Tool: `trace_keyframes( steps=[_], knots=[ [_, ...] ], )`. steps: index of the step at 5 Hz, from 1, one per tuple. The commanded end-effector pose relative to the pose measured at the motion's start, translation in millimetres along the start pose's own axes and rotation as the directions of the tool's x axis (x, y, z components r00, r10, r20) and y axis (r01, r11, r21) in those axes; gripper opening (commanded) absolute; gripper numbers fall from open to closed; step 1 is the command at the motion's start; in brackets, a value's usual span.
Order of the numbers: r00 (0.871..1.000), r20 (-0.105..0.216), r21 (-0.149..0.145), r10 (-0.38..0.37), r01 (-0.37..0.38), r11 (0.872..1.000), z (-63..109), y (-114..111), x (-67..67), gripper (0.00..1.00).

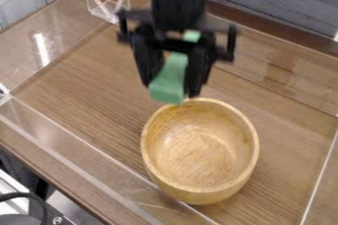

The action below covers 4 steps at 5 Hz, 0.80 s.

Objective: Remove the green block from inside the brown bowl and put it on the table

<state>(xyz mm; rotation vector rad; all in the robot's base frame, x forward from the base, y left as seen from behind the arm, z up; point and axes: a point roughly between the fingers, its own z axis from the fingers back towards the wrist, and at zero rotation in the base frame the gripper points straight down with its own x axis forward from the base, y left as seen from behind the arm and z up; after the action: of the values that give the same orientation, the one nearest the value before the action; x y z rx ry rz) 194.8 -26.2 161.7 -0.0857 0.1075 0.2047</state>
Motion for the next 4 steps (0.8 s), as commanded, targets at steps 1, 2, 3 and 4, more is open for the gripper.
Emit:
trace_keyframes(
  steps=[1, 2, 3, 4],
  knots=[
    [0.997, 0.071, -0.013, -0.035, 0.036, 0.999, 8.3, -4.4, -2.4, 0.00],
    [0.995, 0.078, -0.007, -0.061, 0.062, 0.998, -2.0, -12.7, -11.9, 0.00],
    [0.992, 0.093, -0.005, -0.082, 0.083, 0.997, -16.6, -23.8, -17.7, 0.00],
    [0.987, 0.109, -0.001, -0.114, 0.115, 0.993, -24.8, -37.7, -20.6, 0.00]
  ],
)
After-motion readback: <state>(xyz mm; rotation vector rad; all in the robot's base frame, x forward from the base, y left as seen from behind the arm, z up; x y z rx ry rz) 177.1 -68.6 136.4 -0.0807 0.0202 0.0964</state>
